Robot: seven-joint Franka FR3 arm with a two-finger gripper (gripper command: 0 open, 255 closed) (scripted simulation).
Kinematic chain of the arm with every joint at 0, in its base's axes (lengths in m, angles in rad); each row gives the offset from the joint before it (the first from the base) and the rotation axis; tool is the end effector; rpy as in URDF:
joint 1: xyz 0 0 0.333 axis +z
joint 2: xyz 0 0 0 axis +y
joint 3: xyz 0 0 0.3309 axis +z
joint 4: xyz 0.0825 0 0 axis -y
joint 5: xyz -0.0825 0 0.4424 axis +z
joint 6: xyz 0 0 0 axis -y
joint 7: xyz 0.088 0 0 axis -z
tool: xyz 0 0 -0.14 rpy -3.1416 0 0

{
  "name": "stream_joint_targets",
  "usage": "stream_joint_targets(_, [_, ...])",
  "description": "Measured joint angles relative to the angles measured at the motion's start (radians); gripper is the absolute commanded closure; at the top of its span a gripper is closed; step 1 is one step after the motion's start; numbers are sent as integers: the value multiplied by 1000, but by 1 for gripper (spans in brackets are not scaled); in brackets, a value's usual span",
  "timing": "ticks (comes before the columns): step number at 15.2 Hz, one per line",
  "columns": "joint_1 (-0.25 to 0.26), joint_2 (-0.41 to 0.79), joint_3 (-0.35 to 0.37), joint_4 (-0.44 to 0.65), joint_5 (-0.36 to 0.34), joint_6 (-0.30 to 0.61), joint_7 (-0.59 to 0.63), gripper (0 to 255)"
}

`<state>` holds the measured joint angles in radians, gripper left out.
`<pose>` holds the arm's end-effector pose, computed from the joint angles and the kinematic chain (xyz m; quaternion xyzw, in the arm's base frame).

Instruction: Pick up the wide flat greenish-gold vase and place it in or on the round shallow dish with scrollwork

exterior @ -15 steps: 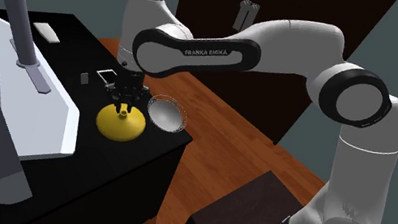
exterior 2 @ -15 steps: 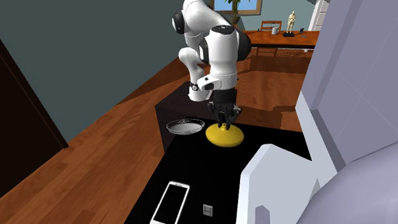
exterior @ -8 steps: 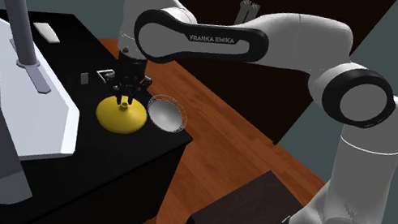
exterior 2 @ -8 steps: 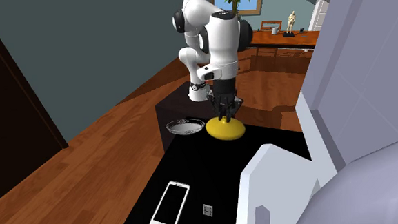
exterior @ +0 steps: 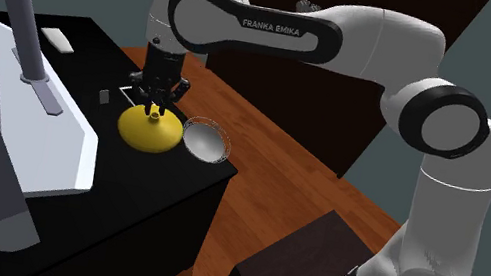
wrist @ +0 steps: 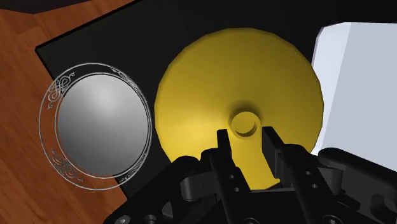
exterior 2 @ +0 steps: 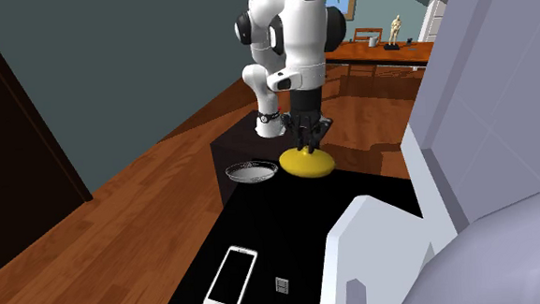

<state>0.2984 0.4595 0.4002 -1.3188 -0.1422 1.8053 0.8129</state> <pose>0.6234 0.4341 0.4655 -0.9973 0.0641 -0.0111 0.0332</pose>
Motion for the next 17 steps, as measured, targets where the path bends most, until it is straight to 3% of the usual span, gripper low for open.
stream_joint_targets(4, [-3,-1,-1,48,2,-49,-10,255])
stream_joint_targets(10, [-117,-131,-16,-83,61,-43,-126,255])
stream_joint_targets(17, [-229,-204,-58,-110,106,-86,-280,255])
